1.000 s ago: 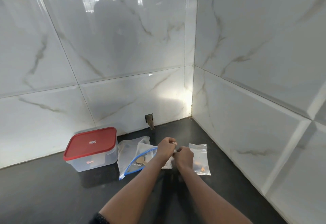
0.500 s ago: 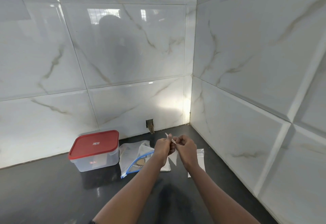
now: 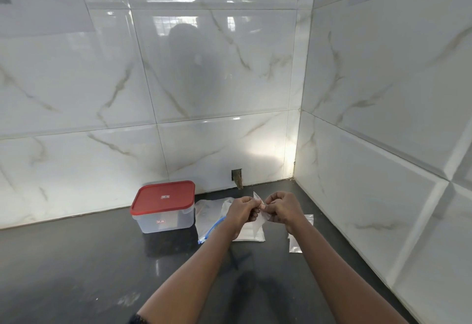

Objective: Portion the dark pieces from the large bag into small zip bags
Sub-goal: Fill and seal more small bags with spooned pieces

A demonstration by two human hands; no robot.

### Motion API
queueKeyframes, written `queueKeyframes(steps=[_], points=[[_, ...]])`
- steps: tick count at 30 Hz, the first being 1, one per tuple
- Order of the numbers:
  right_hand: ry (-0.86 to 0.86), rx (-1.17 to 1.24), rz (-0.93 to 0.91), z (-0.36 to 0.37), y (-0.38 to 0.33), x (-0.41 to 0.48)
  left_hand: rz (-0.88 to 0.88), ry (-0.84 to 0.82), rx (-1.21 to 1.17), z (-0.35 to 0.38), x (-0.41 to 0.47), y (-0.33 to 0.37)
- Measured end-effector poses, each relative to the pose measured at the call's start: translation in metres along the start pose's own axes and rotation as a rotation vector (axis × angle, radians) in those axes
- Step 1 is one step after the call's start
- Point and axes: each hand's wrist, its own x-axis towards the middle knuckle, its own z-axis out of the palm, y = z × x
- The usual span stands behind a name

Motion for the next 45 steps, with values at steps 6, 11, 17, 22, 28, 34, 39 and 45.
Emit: queueKeyframes(steps=[6, 11, 17, 22, 28, 34, 39, 45], points=[[0.165, -0.199, -0.068, 0.003, -0.008, -0.002, 0.041, -0.007, 0.211, -0.009, -0.006, 0.011], [0.238, -0.790, -0.375, 0.010, -0.015, -0.009, 0.098, 0.123, 0.463, -0.007, 0.000, 0.013], [0.023, -0.996, -0.397, 0.007, -0.012, 0.002, 0.186, 0.128, 0.572, -0.007, 0.007, 0.022], [0.104, -1.068, -0.446, 0.010, -0.008, 0.001, 0.203, 0.126, 0.558, -0.002, 0.007, 0.022], [0.071, -0.596, -0.343, 0.009, -0.011, 0.010, 0.269, -0.136, 0.543, -0.015, 0.007, 0.008], [-0.034, -0.602, -0.371, 0.017, -0.013, 0.014, 0.455, -0.139, 0.891, -0.025, 0.017, 0.008], [0.078, -0.283, -0.336, 0.025, -0.010, 0.017, 0.456, 0.025, 0.960, -0.038, 0.024, 0.012], [-0.097, -0.893, -0.328, 0.052, 0.013, 0.014, 0.359, 0.199, 1.178, -0.064, 0.030, 0.006]])
